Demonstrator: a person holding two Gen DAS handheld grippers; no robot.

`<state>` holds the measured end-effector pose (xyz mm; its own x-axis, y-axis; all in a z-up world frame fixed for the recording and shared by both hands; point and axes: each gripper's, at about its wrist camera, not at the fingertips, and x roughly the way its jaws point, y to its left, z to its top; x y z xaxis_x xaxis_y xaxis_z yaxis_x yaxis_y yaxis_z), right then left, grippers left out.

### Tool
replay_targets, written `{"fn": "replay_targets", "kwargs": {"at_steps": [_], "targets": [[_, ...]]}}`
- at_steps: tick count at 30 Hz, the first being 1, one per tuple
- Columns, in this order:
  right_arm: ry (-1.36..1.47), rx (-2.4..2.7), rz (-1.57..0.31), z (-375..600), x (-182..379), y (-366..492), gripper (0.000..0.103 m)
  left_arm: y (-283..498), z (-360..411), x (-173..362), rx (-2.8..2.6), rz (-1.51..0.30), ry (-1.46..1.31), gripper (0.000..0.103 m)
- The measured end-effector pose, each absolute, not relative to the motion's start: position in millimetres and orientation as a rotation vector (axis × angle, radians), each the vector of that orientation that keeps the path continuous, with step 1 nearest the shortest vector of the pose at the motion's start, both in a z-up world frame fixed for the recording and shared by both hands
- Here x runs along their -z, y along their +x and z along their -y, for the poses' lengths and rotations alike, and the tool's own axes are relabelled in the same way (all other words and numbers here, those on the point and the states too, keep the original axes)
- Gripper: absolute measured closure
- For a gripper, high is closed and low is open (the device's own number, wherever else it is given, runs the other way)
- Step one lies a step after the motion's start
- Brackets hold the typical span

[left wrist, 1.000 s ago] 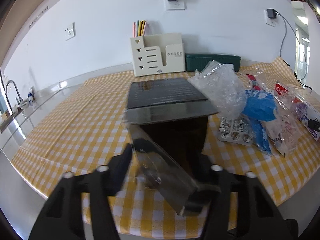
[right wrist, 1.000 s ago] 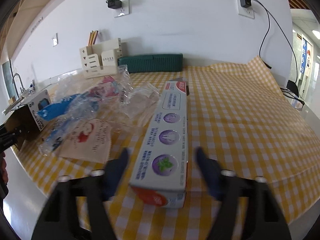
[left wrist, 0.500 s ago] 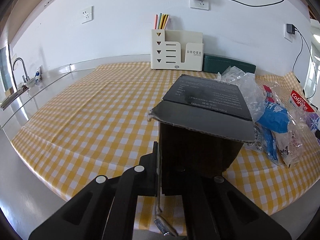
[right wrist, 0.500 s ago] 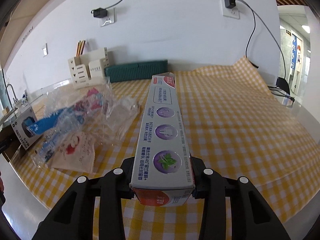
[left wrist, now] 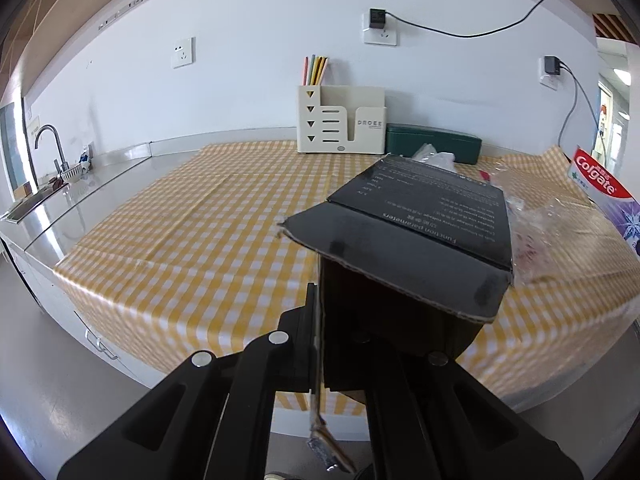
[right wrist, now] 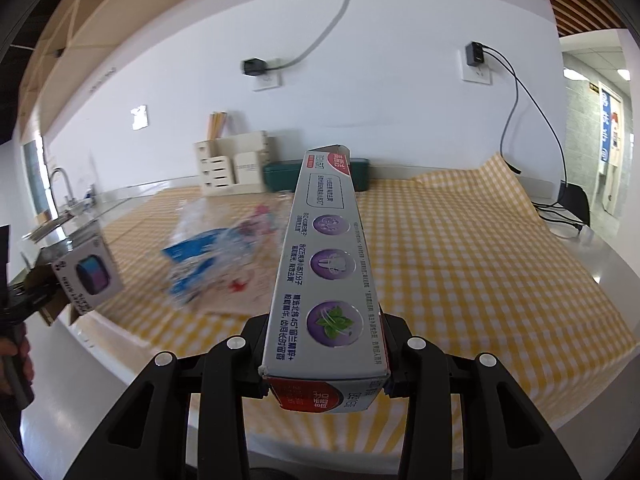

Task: Collect trash
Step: 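Carry the tissue box and Colgate box down toward the mesh wastebasket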

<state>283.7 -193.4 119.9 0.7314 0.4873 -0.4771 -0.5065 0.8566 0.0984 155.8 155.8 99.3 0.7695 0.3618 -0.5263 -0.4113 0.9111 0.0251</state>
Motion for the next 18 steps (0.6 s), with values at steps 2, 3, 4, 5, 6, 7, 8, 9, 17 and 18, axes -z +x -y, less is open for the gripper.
{"fn": "replay_targets", "kwargs": {"at_steps": [2, 3, 4, 5, 6, 7, 8, 9, 17, 18], "targets": [[-0.044, -0.572, -0.513, 194, -122, 264, 0.062, 143, -147, -99, -0.41, -0.546, -0.088, 0.1], [-0.045, -0.584, -0.514, 195, -123, 254, 0.062, 136, -143, -99, -0.408, -0.545, -0.087, 0.1], [-0.04, -0.6, -0.517, 196, -122, 243, 0.062, 126, -137, -97, -0.407, -0.544, -0.091, 0.1], [-0.031, -0.618, -0.521, 198, -122, 233, 0.062, 119, -134, -96, -0.405, -0.544, -0.094, 0.1], [-0.026, -0.636, -0.525, 199, -120, 224, 0.062, 107, -127, -94, -0.404, -0.544, -0.097, 0.1], [-0.028, -0.653, -0.531, 199, -118, 214, 0.062, 101, -124, -92, -0.408, -0.544, -0.097, 0.1], [-0.029, -0.667, -0.533, 200, -116, 205, 0.062, 90, -118, -89, -0.412, -0.546, -0.098, 0.1], [-0.033, -0.688, -0.537, 200, -114, 194, 0.062, 83, -114, -86, -0.414, -0.548, -0.098, 0.1], [-0.068, -0.805, -0.602, 211, -83, 125, 0.062, 19, -71, -49, -0.436, -0.619, -0.116, 0.1], [-0.072, -0.814, -0.616, 212, -78, 118, 0.062, 13, -66, -44, -0.436, -0.627, -0.117, 0.1]]}}
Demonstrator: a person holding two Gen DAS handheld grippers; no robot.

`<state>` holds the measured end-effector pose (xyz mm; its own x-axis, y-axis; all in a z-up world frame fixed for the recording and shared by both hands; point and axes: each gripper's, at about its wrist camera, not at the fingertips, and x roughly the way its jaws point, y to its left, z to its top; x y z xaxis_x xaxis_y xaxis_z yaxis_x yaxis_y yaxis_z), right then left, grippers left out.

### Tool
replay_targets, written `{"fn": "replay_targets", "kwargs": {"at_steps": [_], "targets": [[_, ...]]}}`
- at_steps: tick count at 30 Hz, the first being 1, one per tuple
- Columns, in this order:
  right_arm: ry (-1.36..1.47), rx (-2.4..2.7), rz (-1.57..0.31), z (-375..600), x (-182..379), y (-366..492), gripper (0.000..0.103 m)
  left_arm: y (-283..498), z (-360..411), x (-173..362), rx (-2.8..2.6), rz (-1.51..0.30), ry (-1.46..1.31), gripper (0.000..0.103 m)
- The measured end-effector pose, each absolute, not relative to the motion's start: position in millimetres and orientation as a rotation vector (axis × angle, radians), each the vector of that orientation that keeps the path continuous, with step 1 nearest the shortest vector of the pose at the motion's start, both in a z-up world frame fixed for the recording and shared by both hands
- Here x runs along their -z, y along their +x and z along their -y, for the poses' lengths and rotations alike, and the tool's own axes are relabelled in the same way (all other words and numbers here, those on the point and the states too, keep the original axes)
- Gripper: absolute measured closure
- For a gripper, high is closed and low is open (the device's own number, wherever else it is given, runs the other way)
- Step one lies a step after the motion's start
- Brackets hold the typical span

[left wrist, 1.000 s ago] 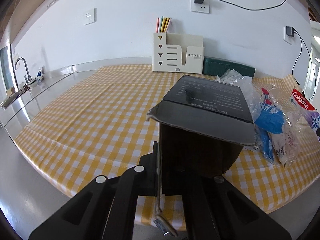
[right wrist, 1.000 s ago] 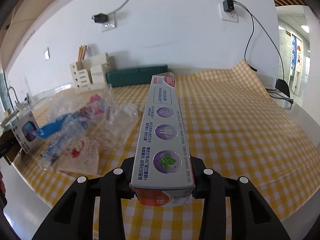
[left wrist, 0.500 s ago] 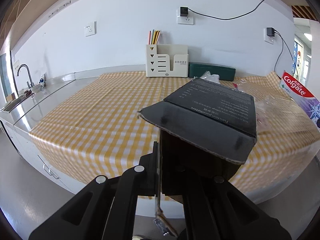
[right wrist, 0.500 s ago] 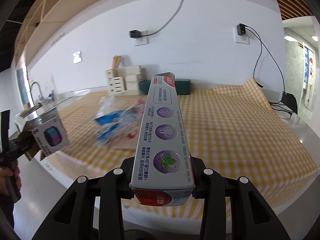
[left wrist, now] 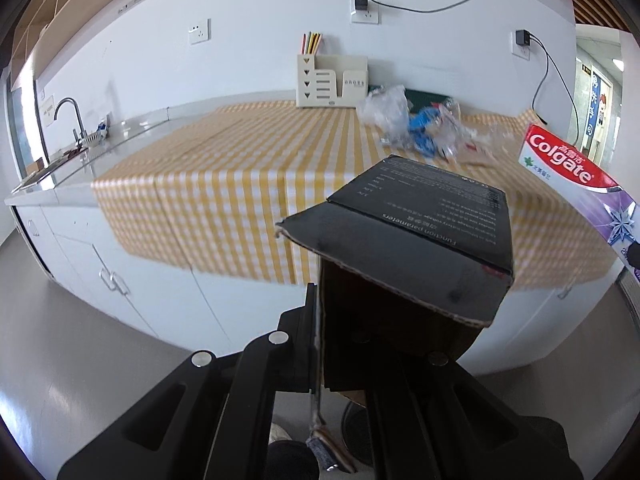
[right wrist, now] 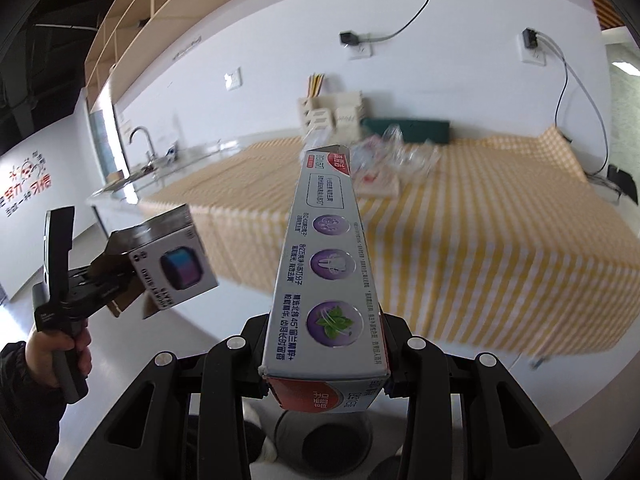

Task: Collect trash
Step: 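Carry the tissue box and Colgate box down toward the mesh wastebasket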

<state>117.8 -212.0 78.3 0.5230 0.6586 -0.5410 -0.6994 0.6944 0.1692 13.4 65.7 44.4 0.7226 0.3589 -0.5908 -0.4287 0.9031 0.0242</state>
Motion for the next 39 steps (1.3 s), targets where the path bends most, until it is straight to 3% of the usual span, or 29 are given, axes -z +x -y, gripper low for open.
{"fn": "replay_targets", "kwargs": {"at_steps": [14, 27, 39], "targets": [[-0.101, -0.856, -0.841, 229, 9, 82, 0.062, -20, 3, 37, -0.397, -0.769, -0.131, 0.1], [-0.112, -0.835, -1.041, 206, 107, 112, 0.062, 24, 15, 138, -0.346, -0.92, -0.167, 0.1], [-0.144, -0.78, -1.292, 175, 238, 155, 0.061, 78, 2, 257, -0.313, -1.12, -0.205, 0.1]]}}
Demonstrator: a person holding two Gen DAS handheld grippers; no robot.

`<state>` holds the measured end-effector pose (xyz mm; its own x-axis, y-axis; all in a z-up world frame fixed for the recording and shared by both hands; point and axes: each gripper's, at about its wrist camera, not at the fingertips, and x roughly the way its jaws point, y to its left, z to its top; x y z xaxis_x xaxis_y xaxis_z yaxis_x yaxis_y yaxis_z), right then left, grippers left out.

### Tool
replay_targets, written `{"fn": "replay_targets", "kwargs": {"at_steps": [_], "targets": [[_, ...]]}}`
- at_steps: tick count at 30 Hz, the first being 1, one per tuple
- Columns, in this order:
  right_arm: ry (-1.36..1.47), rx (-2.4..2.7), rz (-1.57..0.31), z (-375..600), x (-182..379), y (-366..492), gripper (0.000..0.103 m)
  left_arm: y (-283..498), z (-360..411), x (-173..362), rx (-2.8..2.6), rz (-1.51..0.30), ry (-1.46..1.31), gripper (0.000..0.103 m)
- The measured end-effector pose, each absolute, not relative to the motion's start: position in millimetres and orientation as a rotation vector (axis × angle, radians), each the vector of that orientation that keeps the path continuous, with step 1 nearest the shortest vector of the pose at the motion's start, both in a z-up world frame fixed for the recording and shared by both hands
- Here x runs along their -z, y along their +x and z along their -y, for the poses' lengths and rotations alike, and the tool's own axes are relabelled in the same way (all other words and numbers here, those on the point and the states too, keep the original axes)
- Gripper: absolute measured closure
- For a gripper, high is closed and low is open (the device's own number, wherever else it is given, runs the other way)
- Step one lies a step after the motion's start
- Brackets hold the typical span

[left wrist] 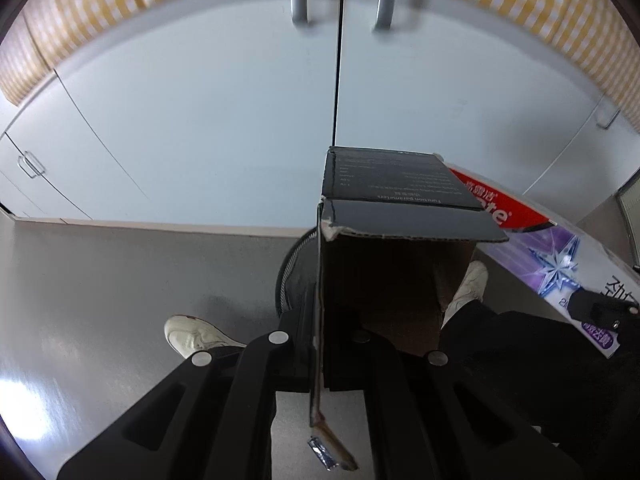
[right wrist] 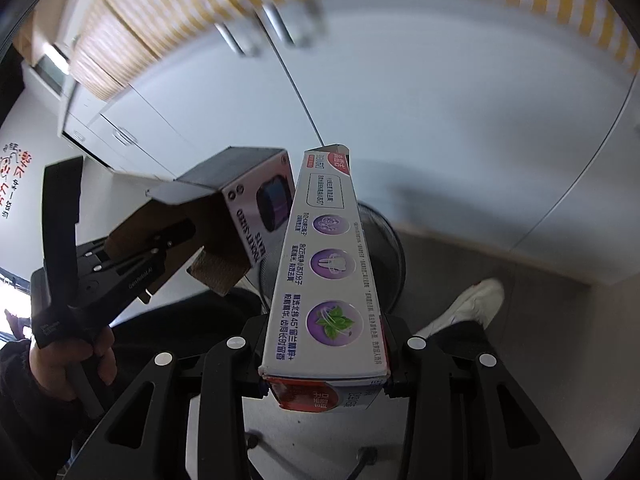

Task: Collect trash
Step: 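Carry the tissue box and Colgate box down toward the mesh wastebasket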

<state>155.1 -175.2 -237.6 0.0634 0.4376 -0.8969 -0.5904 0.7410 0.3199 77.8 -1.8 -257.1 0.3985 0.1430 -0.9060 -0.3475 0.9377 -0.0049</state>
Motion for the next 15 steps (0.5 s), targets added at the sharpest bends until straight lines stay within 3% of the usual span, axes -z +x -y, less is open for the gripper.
{"fn": "replay_targets", "kwargs": {"at_steps": [11, 15], "targets": [[-0.037, -0.692, -1.608, 143, 375, 206, 0.061, 113, -17, 385, -0.252, -1.326, -0.366, 0.1], [-0.042, -0.658, -1.656, 135, 398, 212, 0.061, 114, -17, 411, -0.231, -1.391, -0.37, 0.1]]}}
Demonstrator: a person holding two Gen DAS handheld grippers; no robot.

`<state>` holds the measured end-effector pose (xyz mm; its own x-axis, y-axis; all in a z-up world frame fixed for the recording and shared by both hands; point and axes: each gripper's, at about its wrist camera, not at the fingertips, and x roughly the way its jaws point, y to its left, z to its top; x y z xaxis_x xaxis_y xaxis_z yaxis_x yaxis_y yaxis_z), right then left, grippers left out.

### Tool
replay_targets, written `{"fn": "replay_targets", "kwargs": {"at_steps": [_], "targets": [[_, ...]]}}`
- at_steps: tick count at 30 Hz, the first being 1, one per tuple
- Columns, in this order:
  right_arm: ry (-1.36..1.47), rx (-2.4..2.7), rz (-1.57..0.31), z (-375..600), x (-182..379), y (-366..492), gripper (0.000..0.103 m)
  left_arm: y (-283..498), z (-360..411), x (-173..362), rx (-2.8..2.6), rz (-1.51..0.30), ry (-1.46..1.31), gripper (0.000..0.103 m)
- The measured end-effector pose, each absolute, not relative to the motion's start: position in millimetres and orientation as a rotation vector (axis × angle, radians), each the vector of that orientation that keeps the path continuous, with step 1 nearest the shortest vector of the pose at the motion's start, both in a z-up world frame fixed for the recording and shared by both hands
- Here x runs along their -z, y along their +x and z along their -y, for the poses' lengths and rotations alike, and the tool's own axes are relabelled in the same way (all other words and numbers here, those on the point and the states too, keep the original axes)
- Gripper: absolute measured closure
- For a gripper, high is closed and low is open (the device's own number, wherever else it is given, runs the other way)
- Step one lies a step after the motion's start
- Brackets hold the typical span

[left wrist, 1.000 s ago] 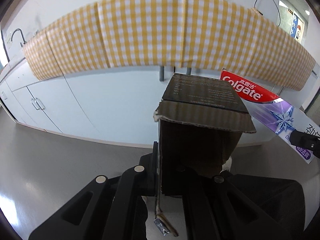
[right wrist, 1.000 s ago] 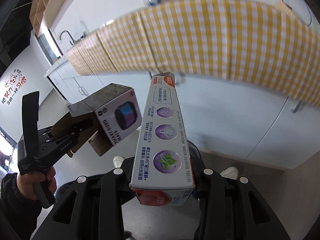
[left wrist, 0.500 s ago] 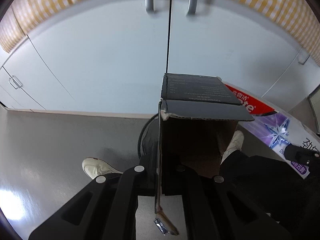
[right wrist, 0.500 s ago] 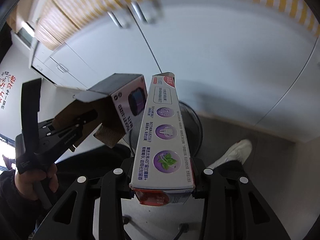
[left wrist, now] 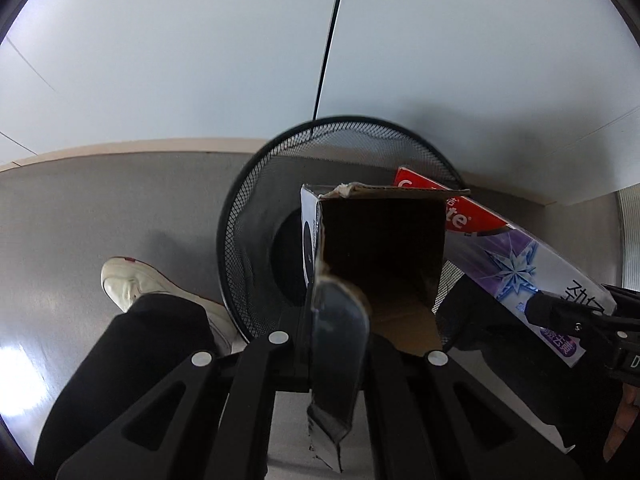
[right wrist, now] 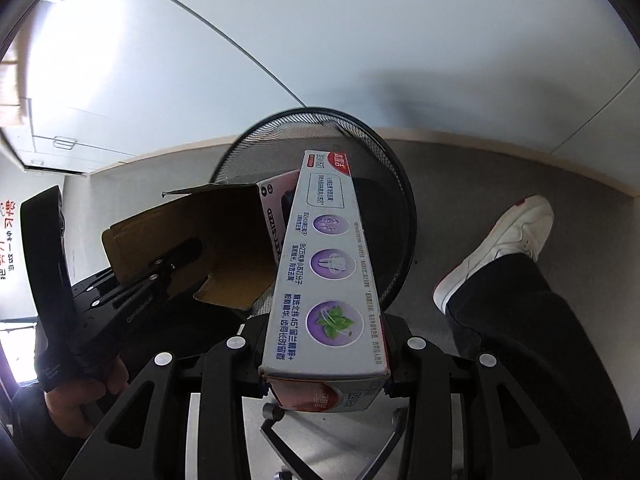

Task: Collect trash
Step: 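Carry the tissue box and Colgate box down toward the mesh wastebasket, then open both tools to drop the boxes into the wastebasket, then raise both tools back toward the plastic wrappers on the counter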

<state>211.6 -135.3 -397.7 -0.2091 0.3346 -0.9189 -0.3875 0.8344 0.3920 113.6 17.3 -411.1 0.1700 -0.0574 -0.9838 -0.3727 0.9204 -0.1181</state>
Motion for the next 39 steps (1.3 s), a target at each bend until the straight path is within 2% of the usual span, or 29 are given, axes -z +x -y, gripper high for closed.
{"fn": "replay_targets", "kwargs": {"at_steps": [7, 10, 11, 12, 13, 14, 15, 16, 17, 19, 22, 30, 39], "targets": [[-0.041, -0.62, -1.701, 133, 415, 207, 0.061, 114, -21, 421, -0.206, -1.443, -0.34, 0.1], [-0.033, -0.605, -1.708, 136, 422, 213, 0.055, 118, -30, 425, -0.209, -1.468, -0.355, 0.096], [-0.03, -0.601, -1.708, 137, 420, 212, 0.044, 119, -31, 425, -0.208, -1.475, -0.353, 0.088], [-0.022, -0.598, -1.705, 136, 418, 213, 0.038, 118, -32, 425, -0.209, -1.485, -0.345, 0.08], [-0.019, -0.593, -1.703, 134, 413, 212, 0.027, 118, -34, 424, -0.214, -1.486, -0.34, 0.055], [-0.017, -0.588, -1.696, 134, 410, 213, 0.023, 119, -35, 422, -0.224, -1.48, -0.334, 0.032], [-0.01, -0.591, -1.689, 133, 406, 213, 0.022, 118, -37, 419, -0.233, -1.467, -0.328, 0.028], [-0.007, -0.592, -1.682, 133, 401, 214, 0.018, 118, -39, 416, -0.242, -1.461, -0.32, 0.027], [-0.005, -0.586, -1.672, 133, 398, 214, 0.01, 118, -42, 414, -0.249, -1.461, -0.313, 0.02], [0.006, -0.572, -1.633, 134, 385, 216, 0.008, 117, -47, 406, -0.267, -1.442, -0.311, 0.012], [0.008, -0.552, -1.579, 138, 368, 218, 0.003, 116, -52, 388, -0.278, -1.42, -0.311, 0.004], [-0.012, -0.572, -1.443, 144, 300, 207, 0.003, 102, -54, 322, -0.279, -1.324, -0.281, 0.005], [0.012, -0.655, -1.255, 168, 198, 173, 0.003, 69, -38, 212, -0.287, -1.128, -0.257, 0.005]]}}
